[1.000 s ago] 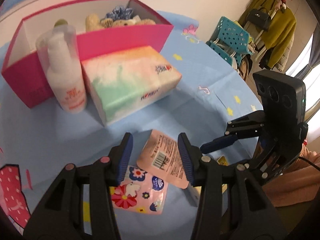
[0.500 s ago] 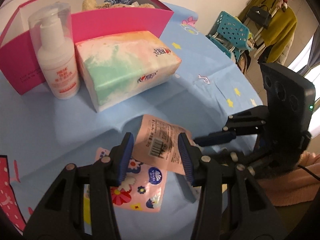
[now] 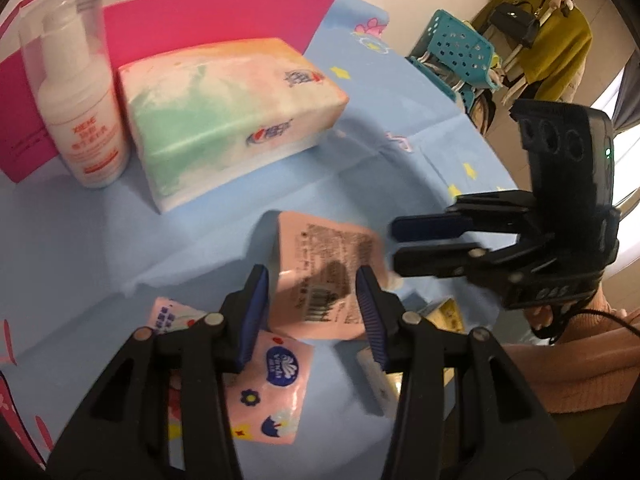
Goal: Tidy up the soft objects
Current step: 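Close both grippers on the pink printed packet and lift it, then carry the pink packet into the pink box and open both grippers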
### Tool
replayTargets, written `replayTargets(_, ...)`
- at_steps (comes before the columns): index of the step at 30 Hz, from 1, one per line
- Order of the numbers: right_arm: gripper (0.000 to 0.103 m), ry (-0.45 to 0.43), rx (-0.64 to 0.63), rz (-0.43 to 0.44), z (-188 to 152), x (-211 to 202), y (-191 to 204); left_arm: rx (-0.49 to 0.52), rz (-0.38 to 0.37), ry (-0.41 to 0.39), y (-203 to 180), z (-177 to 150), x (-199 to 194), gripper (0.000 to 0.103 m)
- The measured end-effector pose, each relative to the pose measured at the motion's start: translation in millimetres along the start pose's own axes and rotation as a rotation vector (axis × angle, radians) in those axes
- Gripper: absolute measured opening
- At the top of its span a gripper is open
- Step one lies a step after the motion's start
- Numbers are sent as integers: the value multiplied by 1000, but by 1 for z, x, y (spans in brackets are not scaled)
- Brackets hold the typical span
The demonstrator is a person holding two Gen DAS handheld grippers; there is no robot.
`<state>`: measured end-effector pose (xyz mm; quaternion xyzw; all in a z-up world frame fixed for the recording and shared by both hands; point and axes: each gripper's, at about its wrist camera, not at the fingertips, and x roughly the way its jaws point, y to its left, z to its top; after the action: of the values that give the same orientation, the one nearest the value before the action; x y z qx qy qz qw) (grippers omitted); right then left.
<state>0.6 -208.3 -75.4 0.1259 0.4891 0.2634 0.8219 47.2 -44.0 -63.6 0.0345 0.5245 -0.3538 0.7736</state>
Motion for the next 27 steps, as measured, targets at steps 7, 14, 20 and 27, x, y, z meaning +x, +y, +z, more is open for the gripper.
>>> replayTargets(7,35,3,5,63,-11,15,11,23,10,-10,3,-4,-2,39)
replayTargets(14,40,-54,87,149,-10,17,-3,26,17,-25,5,-8,-5,36)
replayTargets(20,33,-92,67,123,-4,11,-3,34,19,-18,-5,-6,-7,34)
replayTargets(27,30,-168,-24,60,25,-21,11,36,9,-118,-11,23,-38,34)
